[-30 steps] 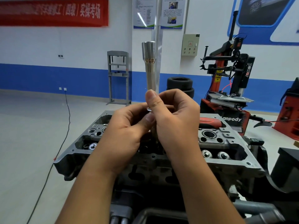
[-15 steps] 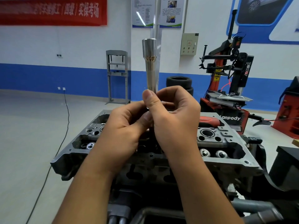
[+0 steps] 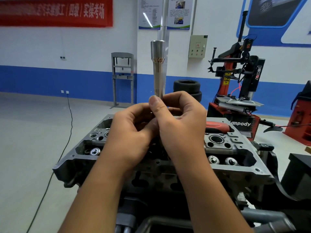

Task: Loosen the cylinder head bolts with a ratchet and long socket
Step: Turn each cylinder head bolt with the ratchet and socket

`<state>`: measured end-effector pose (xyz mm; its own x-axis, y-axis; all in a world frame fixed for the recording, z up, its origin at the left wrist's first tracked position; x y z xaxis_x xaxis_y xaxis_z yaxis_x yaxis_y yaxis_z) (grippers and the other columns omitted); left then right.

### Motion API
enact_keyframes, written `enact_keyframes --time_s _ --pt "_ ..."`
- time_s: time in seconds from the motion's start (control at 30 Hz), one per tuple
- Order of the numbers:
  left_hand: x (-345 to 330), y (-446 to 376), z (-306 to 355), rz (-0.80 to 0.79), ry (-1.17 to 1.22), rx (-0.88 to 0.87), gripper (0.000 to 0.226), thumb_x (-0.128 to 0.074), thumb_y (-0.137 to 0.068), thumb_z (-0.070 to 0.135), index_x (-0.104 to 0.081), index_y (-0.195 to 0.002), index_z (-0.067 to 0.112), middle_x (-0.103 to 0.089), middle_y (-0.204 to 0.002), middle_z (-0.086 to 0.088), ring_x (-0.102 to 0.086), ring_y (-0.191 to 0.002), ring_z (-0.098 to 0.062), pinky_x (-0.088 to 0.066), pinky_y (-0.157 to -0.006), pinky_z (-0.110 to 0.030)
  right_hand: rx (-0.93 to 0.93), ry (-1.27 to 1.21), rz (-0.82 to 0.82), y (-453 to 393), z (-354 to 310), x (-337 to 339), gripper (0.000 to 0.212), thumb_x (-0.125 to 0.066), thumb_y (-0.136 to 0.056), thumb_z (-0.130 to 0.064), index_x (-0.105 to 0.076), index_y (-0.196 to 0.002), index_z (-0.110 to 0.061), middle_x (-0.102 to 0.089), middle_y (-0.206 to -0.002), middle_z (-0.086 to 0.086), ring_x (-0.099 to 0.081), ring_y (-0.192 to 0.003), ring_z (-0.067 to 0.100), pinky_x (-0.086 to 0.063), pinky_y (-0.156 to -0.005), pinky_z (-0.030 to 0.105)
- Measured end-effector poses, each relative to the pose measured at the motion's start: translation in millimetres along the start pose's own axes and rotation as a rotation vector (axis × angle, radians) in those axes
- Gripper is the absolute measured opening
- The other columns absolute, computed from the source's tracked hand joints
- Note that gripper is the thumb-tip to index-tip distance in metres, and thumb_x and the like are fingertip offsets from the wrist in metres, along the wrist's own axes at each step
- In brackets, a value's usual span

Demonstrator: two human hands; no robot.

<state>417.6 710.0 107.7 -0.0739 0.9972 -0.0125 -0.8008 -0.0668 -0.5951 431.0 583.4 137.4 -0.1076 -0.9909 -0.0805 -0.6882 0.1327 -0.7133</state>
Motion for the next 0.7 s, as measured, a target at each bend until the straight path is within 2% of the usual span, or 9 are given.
enact_keyframes --time_s 0.1,0.13,0.23,0.3,0.37,0.43,0.5,0.6,0.7 --pt "9 0 -2 0.187 -0.088 -0.016 0.022 -0.079 -0.090 0.008 -0.076 -0.105 0.024 -0.080 -0.095 0.000 -0.079 -0.089 -0.020 -0.067 -0.072 -0.039 -0.043 -0.046 -0.011 1 2 0 0.019 -0.087 -0.083 -0.030 -0.072 -0.082 -0.019 -0.074 -0.076 -0.002 -0.075 -0.072 0.016 -0.064 -0.067 0.042" --pt "7 0 -2 0.166 -0.090 -0.022 0.022 -0.077 -0.092 0.008 -0.076 -0.107 0.025 -0.081 -0.097 0.001 -0.079 -0.091 -0.018 -0.067 -0.074 -0.038 -0.041 -0.051 -0.009 1 2 1 0.019 -0.088 -0.083 -0.029 -0.072 -0.082 -0.019 -0.074 -0.075 -0.001 -0.075 -0.071 0.017 -0.064 -0.066 0.043" --pt "-9 1 -1 -0.133 0.048 -0.004 0.029 -0.058 -0.105 0.011 -0.071 -0.128 0.022 -0.079 -0.116 0.000 -0.076 -0.110 -0.020 -0.063 -0.089 -0.033 -0.001 -0.015 0.013 1 -1 2 0.019 -0.086 -0.084 -0.029 -0.069 -0.080 -0.022 -0.072 -0.072 -0.003 -0.072 -0.068 0.015 -0.063 -0.063 0.039" --pt "-10 1 0 -0.185 0.073 0.007 0.031 -0.055 -0.107 0.013 -0.070 -0.133 0.021 -0.078 -0.121 -0.002 -0.075 -0.113 -0.023 -0.063 -0.090 -0.036 0.015 -0.012 0.025 1 -2 3 0.019 -0.084 -0.087 -0.029 -0.068 -0.079 -0.023 -0.070 -0.072 -0.004 -0.071 -0.067 0.013 -0.060 -0.060 0.032" --pt "-4 -1 0 -0.066 0.015 -0.008 0.028 -0.062 -0.103 0.011 -0.073 -0.126 0.023 -0.080 -0.113 -0.001 -0.077 -0.106 -0.022 -0.065 -0.086 -0.038 0.005 -0.020 0.022 1 -2 2 0.019 -0.083 -0.088 -0.029 -0.068 -0.078 -0.023 -0.071 -0.073 -0.005 -0.072 -0.068 0.012 -0.060 -0.061 0.030" --pt "0 0 1 0.067 -0.023 -0.015 0.025 -0.072 -0.095 0.008 -0.076 -0.114 0.024 -0.082 -0.099 -0.002 -0.080 -0.093 -0.022 -0.067 -0.078 -0.039 -0.018 -0.020 0.016 1 0 2 0.019 -0.085 -0.086 -0.031 -0.069 -0.079 -0.023 -0.072 -0.073 -0.006 -0.073 -0.068 0.013 -0.063 -0.064 0.039" --pt "1 1 1 0.123 -0.035 -0.023 0.024 -0.076 -0.093 0.007 -0.077 -0.108 0.026 -0.082 -0.094 -0.002 -0.080 -0.086 -0.022 -0.067 -0.073 -0.039 -0.022 -0.011 0.010 1 0 1 0.020 -0.087 -0.084 -0.032 -0.069 -0.080 -0.024 -0.073 -0.074 -0.005 -0.074 -0.068 0.014 -0.063 -0.065 0.043" --pt "-5 1 1 -0.029 0.029 -0.017 0.027 -0.064 -0.101 0.012 -0.075 -0.121 0.027 -0.081 -0.107 0.000 -0.078 -0.100 -0.019 -0.065 -0.078 -0.032 -0.019 -0.013 0.002 2 0 1 0.019 -0.086 -0.085 -0.032 -0.068 -0.082 -0.025 -0.073 -0.073 -0.001 -0.074 -0.066 0.017 -0.063 -0.061 0.043" --pt "-10 2 1 -0.163 0.156 0.032 0.030 -0.056 -0.101 0.023 -0.075 -0.123 0.025 -0.079 -0.116 -0.002 -0.077 -0.108 -0.021 -0.063 -0.081 -0.028 -0.003 -0.032 0.005 1 -1 1 0.019 -0.082 -0.089 -0.030 -0.067 -0.079 -0.023 -0.070 -0.070 -0.002 -0.070 -0.062 0.013 -0.059 -0.055 0.030"
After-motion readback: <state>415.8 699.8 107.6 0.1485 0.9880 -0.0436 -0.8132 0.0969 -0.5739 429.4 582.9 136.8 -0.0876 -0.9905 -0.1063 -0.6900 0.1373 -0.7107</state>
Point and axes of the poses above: each hand's wrist, its own y-axis away from the middle knuckle, its own x-axis out of the back of the hand, z = x × y, the point moved 7 cm from there along -y, towards the middle knuckle
